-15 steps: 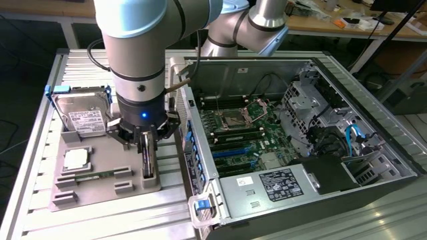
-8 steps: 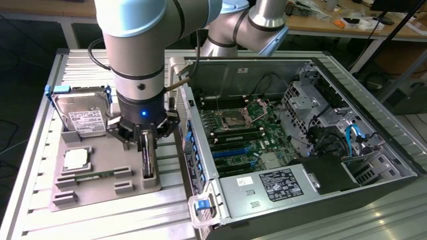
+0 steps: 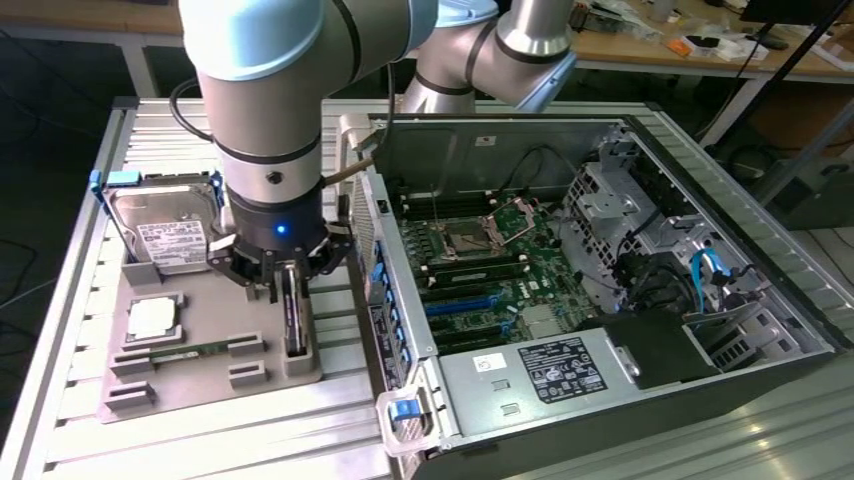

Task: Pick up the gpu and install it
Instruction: 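Pick up the gpu and move the gpu toward the slot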

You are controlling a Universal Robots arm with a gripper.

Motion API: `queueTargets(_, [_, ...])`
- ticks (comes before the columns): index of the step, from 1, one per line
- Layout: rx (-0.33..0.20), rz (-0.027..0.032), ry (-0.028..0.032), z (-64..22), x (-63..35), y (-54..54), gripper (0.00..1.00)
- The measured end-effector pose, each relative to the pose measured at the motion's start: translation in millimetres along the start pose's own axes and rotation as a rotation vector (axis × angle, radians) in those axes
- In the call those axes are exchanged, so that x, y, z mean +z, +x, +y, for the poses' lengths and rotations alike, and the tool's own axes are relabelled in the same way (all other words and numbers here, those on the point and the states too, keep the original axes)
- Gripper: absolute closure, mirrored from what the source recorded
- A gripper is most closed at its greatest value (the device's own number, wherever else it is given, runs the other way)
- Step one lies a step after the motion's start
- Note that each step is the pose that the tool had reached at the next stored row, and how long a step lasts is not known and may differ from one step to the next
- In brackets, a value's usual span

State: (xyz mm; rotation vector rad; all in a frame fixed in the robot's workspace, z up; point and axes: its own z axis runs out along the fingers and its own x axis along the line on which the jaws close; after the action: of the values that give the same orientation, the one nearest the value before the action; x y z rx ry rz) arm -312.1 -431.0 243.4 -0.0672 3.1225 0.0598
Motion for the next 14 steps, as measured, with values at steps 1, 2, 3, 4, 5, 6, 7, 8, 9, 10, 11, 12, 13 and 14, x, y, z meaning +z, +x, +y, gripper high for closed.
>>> queueTargets(1, [0.000,0.0000,-0.0002,0.0,0.1,0.7,0.61])
queueTargets(2, [0.000,-0.0001,-0.0003,0.0,0.2,0.6,0.61])
queueTargets(3, [0.000,-0.0001,-0.0003,0.0,0.2,0.6,0.61])
queueTargets(4, [0.000,0.0000,-0.0003,0.0,0.2,0.6,0.61])
queueTargets(5, [0.000,0.0000,-0.0002,0.0,0.2,0.7,0.61])
queueTargets(6, [0.000,0.0002,-0.0001,-0.1,0.1,0.7,0.61])
queueTargets(7, [0.000,0.0000,-0.0003,-0.2,0.1,-0.1,0.61])
queueTargets(8, [0.000,0.0000,-0.0004,-0.4,0.3,-2.1,0.61])
queueTargets(9, [0.000,-0.0001,-0.0004,-0.5,0.3,-3.5,0.61])
queueTargets(10, [0.000,0.0000,-0.0003,-0.6,0.3,-3.8,0.61])
queueTargets(11, [0.000,0.0000,-0.0003,-0.6,0.3,-3.8,0.61])
queueTargets(12, [0.000,0.0000,-0.0004,-0.6,0.3,-3.8,0.61])
queueTargets(13, [0.000,0.0001,-0.0004,-0.6,0.3,-3.8,0.61])
queueTargets(14, [0.000,0.0000,-0.0004,-0.6,0.3,-3.8,0.61])
